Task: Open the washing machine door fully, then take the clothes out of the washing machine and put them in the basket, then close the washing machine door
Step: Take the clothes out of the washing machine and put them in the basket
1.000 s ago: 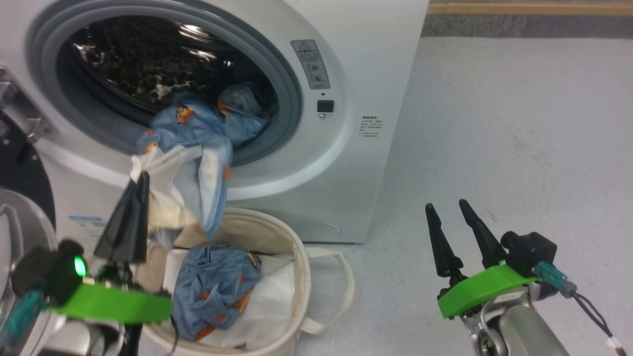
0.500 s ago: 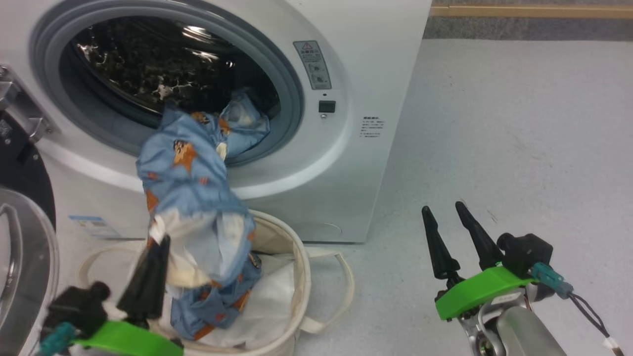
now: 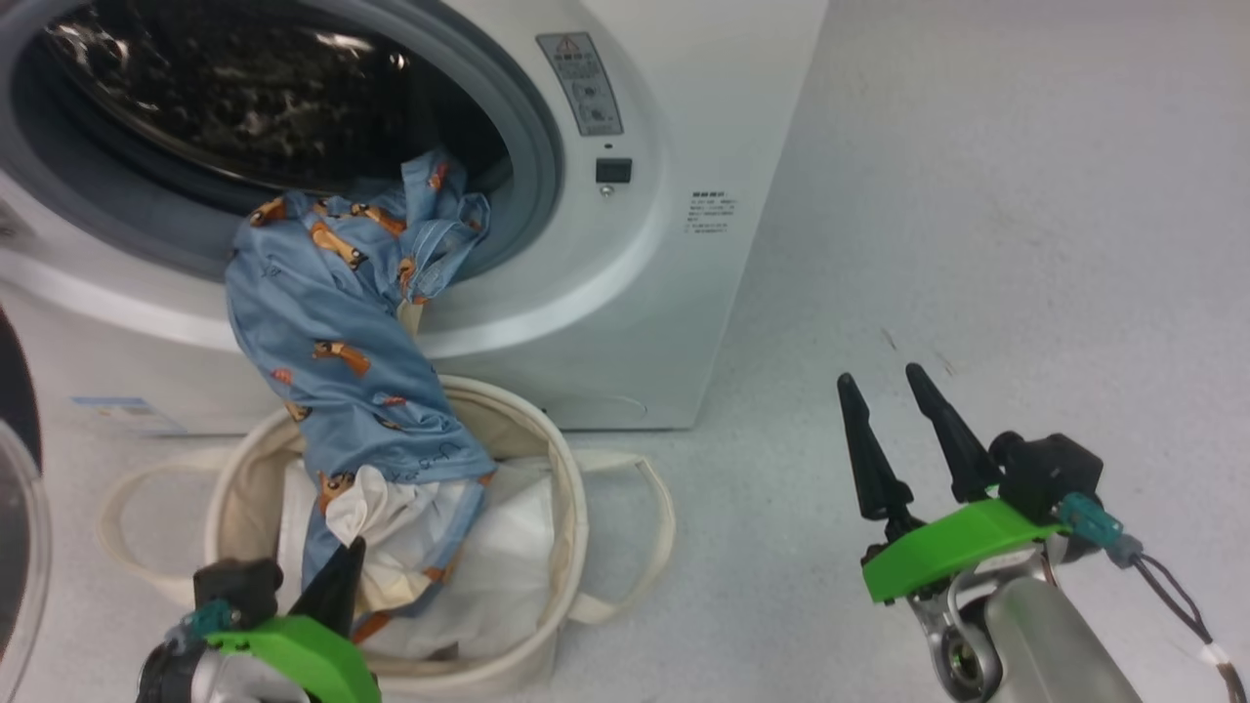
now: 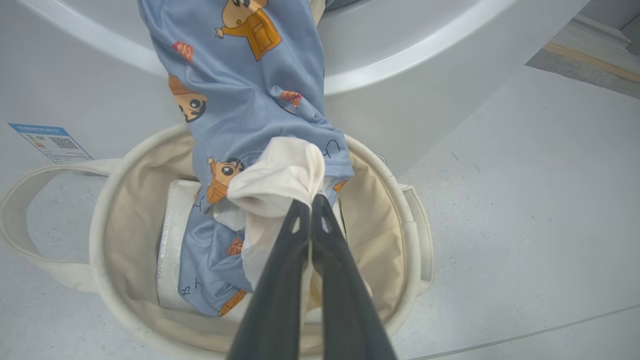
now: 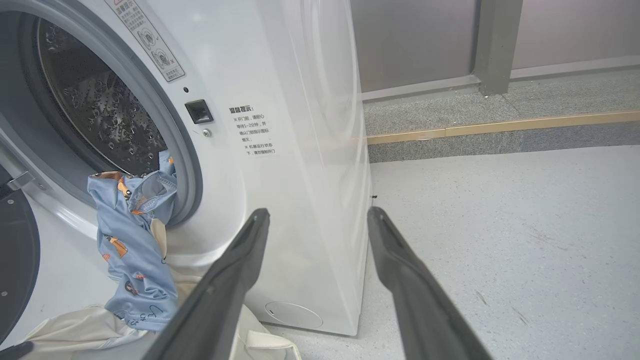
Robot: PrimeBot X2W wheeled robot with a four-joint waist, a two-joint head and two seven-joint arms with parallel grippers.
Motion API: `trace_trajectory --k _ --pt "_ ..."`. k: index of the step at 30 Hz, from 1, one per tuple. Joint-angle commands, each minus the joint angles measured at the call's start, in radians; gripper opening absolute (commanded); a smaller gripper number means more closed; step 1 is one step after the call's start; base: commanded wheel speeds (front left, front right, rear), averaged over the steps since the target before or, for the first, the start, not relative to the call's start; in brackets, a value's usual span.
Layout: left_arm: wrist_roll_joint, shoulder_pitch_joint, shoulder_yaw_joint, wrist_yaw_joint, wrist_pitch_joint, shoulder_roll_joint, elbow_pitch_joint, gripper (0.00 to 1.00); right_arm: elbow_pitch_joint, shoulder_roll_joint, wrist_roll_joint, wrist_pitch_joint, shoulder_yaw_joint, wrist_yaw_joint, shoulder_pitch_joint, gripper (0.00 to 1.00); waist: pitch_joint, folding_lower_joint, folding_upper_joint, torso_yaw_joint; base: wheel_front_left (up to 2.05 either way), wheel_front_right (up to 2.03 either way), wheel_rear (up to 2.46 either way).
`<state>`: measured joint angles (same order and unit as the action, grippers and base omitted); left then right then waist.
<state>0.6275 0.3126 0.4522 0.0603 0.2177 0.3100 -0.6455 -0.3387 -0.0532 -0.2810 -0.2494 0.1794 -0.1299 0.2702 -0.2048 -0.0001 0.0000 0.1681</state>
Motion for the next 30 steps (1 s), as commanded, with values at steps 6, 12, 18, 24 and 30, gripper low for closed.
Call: trace_trajectory --k 6,12,18,24,30 --pt "-0.001 0.185 -0.007 0.049 0.026 -0.03 -0.335 0.0 0.057 0.003 0.018 -0.012 0.009 -0.001 0.056 1.0 -0.091 0.0001 0.0 0.041 0.0 0.0 0.0" --pt "0.045 0.273 -0.019 0.065 0.022 -0.048 -0.535 0.0 0.079 0.003 0.026 -0.012 -0.003 -0.001 0.074 1.0 -0.152 0.0001 0.0 0.077 0.0 0.0 0.0" --pt "0.085 0.322 -0.035 0.069 0.007 -0.046 -0.601 0.0 0.1 0.003 0.035 -0.012 -0.017 -0.001 0.086 1.0 -0.204 0.0001 0.0 0.098 0.0 0.0 0.0" --pt "0.104 0.368 -0.032 0.07 0.003 -0.04 -0.624 0.02 0.123 0.003 0.048 -0.012 -0.036 -0.001 0.097 1.0 -0.251 0.0001 0.0 0.105 0.0 0.0 0.0" --pt "0.119 0.387 -0.028 0.07 0.016 -0.032 -0.633 0.99 0.131 0.003 0.05 -0.012 -0.037 -0.001 0.102 1.0 -0.258 0.0001 0.0 0.102 0.0 0.0 0.0"
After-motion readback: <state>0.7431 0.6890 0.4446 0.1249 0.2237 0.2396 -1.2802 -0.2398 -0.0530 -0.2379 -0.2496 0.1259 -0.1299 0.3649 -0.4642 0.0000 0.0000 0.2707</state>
